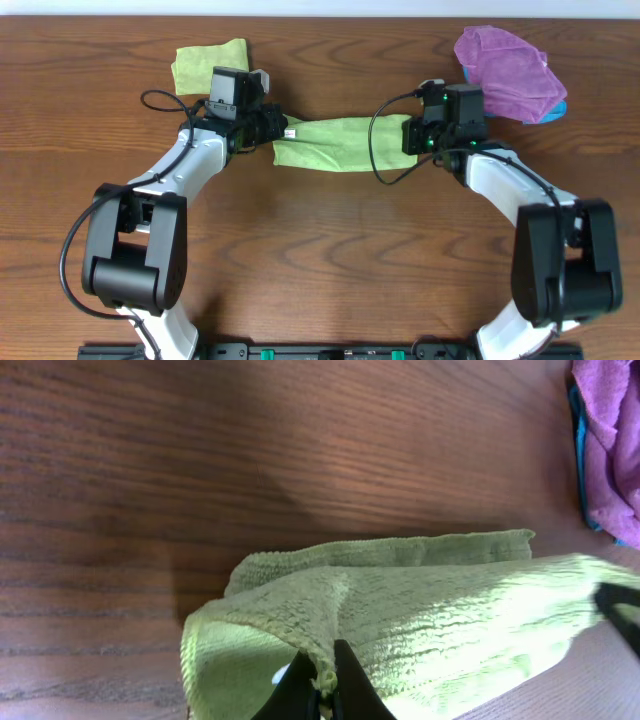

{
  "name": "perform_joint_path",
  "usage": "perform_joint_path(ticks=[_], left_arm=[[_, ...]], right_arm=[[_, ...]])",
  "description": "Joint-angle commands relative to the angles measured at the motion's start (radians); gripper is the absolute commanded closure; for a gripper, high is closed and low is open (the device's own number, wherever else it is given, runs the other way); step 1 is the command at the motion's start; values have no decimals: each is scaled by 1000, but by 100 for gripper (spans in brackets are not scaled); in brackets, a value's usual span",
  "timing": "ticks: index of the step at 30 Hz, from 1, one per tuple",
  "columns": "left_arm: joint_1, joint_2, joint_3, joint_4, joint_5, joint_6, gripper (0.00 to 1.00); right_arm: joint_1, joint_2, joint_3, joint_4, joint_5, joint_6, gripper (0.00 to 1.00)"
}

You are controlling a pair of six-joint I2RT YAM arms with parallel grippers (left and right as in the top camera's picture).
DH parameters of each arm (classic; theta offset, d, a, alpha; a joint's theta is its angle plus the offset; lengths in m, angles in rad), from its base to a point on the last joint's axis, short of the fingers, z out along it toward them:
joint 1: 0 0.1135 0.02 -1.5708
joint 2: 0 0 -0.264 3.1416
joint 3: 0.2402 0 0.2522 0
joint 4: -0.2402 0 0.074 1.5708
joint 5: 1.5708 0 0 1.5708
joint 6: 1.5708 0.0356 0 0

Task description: Fold the cloth

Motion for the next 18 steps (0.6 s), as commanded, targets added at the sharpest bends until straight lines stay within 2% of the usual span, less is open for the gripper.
perform_joint_path(ticks=[1,15,16,18], left_arm=[[2,17,2,4,-44,-4,94],[2,84,3,22,-72,3,94],[2,84,3,31,-72,4,94],[2,84,3,43,-73,5,94]], right_arm=[[13,40,2,4,21,16,99],[13,71,2,55,56,15,99],[13,71,2,60,59,16,96],[13,71,2,70,63,16,77]])
